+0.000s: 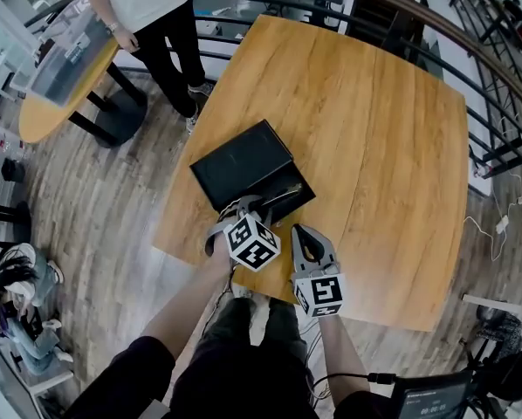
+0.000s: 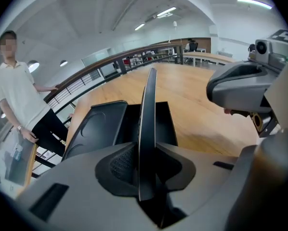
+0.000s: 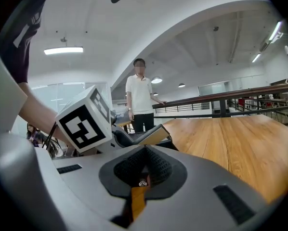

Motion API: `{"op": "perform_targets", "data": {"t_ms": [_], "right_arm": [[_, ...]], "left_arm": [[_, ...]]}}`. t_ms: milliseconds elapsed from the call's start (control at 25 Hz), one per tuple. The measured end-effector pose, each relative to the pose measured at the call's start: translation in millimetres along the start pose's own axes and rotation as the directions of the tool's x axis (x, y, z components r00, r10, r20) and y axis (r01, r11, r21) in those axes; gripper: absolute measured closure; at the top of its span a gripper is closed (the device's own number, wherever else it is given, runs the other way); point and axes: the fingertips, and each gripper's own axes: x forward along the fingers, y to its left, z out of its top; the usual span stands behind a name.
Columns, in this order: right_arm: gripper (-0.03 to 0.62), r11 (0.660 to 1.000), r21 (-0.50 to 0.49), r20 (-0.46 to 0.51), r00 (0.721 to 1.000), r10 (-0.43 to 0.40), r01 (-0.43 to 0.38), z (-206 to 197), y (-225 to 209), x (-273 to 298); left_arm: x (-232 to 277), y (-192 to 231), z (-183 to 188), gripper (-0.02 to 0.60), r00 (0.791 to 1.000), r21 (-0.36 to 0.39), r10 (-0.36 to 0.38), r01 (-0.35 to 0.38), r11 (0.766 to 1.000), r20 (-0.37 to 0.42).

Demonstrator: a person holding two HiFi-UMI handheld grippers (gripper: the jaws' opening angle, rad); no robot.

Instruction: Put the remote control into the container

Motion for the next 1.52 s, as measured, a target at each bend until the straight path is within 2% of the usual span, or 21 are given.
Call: {"op": "perform_targets", "data": {"t_ms": [120,280,440,640,840,960,1240,1400,1520], "right_arm": [[0.58,1.0,0.015,-0.006,1.0,-0.008,0.008,-5,-5,0],[0.58,1.0,0.018,-0.01,1.0,-0.013,0.013,-9,-10,-3],[0.58,1.0,0.019,-0.012,1.0,-0.013,0.014,-10,-16,-8],[0.579,1.0,0.025,-0.009,1.0,-0.018,0.018,-11,-23,-9],[0.58,0.999,0.027,-0.013,1.0,-0.025,0.025,-12,-26,-10],[0.579,0.999,0.027,-0.011,1.0,-0.029,0.029,-13,-31,-12],[0.579,0.999,0.031,-0.006,0.999,-0.034,0.034,-12,-34,-11],[0.579,0.999,0.03,-0.005,0.999,-0.035,0.035,-11,-35,-15],[0.579,0.999,0.029,0.0,0.999,-0.034,0.034,-10,-35,-16]], "left_arm": [[17,-3,-6,0.492,0.993,0.003,-0.037,0.038,0.999,-0.11],[33,-7,-15,0.492,0.972,0.009,-0.082,0.086,0.996,-0.221],[45,-11,-23,0.492,0.954,0.028,-0.093,0.106,0.994,-0.285],[56,-10,-25,0.492,0.937,0.064,-0.071,0.098,0.993,-0.343],[60,-9,-30,0.492,0.911,0.095,-0.061,0.109,0.99,-0.408],[62,-11,-30,0.492,0.904,0.117,-0.051,0.111,0.987,-0.424],[61,-13,-30,0.488,0.913,0.109,-0.08,0.134,0.985,-0.399],[57,-21,-28,0.432,0.908,0.081,-0.136,0.182,0.98,-0.396],[50,-19,-23,0.425,0.919,0.079,-0.126,0.167,0.983,-0.375]]}}
